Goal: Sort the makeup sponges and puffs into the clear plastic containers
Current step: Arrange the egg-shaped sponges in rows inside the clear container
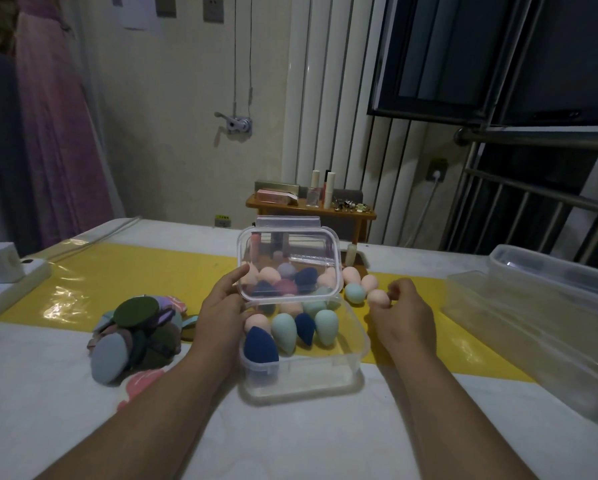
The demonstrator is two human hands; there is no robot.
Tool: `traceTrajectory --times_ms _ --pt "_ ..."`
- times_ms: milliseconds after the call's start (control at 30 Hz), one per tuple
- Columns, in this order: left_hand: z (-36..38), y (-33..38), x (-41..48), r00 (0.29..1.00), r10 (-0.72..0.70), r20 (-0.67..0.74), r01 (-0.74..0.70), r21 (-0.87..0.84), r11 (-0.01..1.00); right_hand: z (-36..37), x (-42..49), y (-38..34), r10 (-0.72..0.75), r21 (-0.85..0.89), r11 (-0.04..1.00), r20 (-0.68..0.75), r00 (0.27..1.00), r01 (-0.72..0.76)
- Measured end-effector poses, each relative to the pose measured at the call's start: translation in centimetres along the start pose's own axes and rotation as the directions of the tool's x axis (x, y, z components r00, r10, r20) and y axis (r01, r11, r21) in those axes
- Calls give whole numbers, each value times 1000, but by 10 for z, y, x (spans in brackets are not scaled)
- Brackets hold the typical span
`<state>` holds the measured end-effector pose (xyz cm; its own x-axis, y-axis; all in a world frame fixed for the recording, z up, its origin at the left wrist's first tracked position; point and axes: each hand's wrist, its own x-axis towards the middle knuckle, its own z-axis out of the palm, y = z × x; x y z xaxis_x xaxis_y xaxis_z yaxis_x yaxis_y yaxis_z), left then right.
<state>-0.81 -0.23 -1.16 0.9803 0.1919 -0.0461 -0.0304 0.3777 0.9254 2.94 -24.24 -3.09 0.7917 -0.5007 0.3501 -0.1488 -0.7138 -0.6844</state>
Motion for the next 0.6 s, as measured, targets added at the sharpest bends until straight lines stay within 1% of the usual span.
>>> traceTrajectory --times_ms 100,167,267,333,433,533,600 --pt "0 -1 1 1000 5 3 -5 11 1000 -12 -7 -12 -77 147 986 15 997 74" --pt "-1 -3 3 1000 12 2 -12 17 1000 -18 -12 -20 -132 183 975 30 991 124" --pt "-2 -4 3 1000 14 -1 -14 23 1000 -21 -19 -30 -230 186 957 11 973 224" --pt "-2 -5 4 1000 12 0 -12 11 1000 -24 -25 -38 -281 214 939 31 959 269" --pt "-2 -5 4 1000 13 2 -13 12 1000 -28 -39 -51 -360 267 909 114 926 320" --pt "-3 -6 5 1000 20 9 -21 27 999 -28 -50 -61 -390 377 884 272 880 275" --pt "-3 -6 6 1000 27 4 -27 34 999 -25 -55 -65 -422 380 881 359 833 283"
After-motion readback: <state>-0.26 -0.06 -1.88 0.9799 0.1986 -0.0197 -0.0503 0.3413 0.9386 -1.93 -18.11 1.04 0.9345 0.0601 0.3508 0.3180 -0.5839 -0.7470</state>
